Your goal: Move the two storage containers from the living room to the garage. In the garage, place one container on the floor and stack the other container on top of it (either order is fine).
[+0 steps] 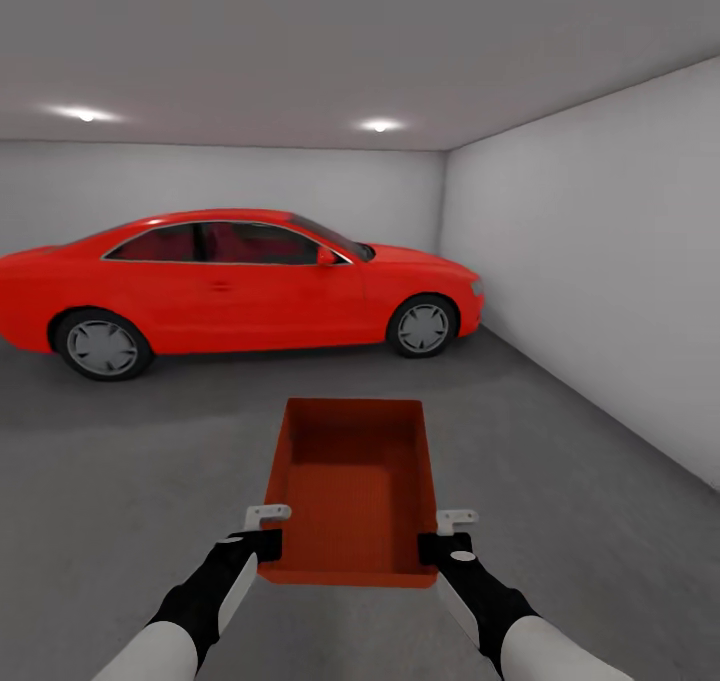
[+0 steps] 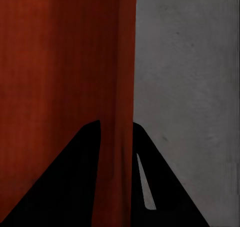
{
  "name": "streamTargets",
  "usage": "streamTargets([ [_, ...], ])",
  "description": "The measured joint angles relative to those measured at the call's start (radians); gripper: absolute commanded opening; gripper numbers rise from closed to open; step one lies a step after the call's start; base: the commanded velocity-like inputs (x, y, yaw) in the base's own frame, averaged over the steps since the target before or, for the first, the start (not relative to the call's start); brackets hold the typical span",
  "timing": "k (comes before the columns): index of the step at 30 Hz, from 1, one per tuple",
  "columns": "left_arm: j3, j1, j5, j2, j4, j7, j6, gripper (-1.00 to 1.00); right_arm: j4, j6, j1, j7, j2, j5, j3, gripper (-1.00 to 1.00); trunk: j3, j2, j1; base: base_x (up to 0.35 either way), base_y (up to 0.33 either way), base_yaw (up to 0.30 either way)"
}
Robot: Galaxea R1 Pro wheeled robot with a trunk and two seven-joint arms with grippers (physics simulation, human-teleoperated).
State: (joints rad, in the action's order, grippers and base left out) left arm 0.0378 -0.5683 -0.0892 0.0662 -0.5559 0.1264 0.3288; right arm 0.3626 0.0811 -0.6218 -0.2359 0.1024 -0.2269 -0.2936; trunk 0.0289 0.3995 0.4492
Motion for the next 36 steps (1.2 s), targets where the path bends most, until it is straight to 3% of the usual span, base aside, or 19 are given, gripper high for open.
streamTargets([
  [36,0.0,0.0,0.0,0.0,0.0,0.0,0.0,-1.0,0.0,0.0,0.0,0.0,0.0,0.0,0.0,-1.0,0.0,0.0,0.0,0.32,0.0,-0.284],
])
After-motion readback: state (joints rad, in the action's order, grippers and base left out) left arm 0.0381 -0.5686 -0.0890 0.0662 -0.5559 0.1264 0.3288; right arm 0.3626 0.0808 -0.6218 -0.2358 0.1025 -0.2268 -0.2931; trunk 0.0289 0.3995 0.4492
